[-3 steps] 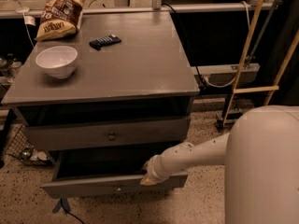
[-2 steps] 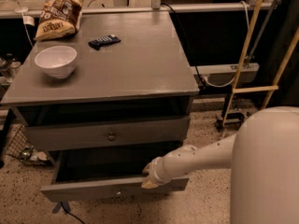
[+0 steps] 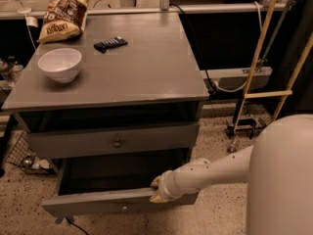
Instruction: Open middle drawer
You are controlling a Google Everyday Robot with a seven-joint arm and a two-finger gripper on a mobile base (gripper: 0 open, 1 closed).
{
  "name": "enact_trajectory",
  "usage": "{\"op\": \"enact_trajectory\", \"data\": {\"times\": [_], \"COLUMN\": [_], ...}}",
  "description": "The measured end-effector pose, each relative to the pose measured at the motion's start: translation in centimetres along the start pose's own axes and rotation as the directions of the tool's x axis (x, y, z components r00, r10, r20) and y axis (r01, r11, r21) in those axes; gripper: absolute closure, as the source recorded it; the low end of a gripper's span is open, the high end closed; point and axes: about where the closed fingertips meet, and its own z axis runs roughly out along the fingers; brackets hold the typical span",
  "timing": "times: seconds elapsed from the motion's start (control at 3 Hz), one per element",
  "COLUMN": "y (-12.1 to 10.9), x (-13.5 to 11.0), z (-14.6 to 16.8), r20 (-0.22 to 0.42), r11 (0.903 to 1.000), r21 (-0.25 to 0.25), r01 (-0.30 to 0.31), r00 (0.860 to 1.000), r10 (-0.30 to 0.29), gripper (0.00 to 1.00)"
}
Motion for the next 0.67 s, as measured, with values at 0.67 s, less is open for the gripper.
{"op": "enact_trajectory", "data": {"times": [0.67], "y": [1.96], "x": [0.82], "z": [-0.42], "r20": [0.007], "r11": [0.9997], "r21": [-0.001], "r01": [-0.022], "r00": [1.000], "r10": [0.022], "gripper": [1.00]}}
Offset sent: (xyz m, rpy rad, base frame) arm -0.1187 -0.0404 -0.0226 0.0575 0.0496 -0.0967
